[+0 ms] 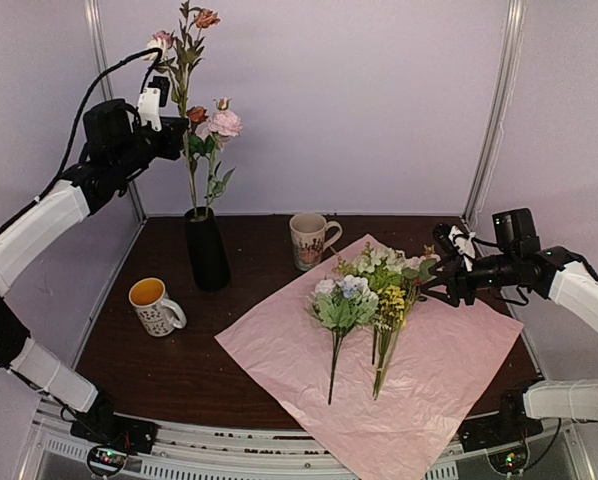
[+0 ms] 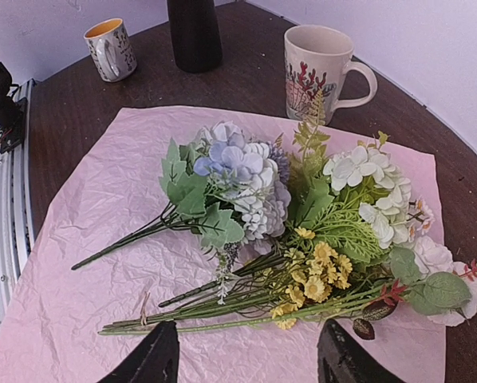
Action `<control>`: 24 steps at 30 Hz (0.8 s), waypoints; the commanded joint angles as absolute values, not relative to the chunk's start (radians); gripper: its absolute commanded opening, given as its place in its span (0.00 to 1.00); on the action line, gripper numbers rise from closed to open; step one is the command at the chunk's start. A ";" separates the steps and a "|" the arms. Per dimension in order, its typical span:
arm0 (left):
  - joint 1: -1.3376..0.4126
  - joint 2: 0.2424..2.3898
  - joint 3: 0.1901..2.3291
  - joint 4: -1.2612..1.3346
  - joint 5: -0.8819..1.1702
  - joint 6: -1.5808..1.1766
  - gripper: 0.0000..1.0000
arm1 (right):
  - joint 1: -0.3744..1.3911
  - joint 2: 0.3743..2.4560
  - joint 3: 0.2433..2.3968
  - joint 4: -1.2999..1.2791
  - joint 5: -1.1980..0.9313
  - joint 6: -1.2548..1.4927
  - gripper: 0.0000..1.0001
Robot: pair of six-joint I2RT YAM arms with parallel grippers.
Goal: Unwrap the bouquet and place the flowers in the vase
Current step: Place the fake flower in the vase.
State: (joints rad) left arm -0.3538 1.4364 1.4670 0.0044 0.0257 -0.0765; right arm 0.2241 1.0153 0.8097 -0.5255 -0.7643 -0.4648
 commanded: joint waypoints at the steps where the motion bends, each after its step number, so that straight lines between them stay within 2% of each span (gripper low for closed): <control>1: -0.339 1.464 1.471 0.129 0.075 -0.091 0.00 | 0.221 1.005 0.821 -0.521 -0.759 -0.474 0.60; 7: -0.337 1.502 1.418 0.193 0.137 -0.097 0.00 | 0.222 1.010 0.821 -0.523 -0.759 -0.477 0.60; 16: -0.337 1.495 1.229 0.302 0.112 -0.104 0.00 | 0.222 1.021 0.823 -0.526 -0.763 -0.480 0.61; 24: -0.336 1.504 1.153 0.339 0.109 -0.097 0.00 | 0.222 1.042 0.829 -0.535 -0.773 -0.485 0.61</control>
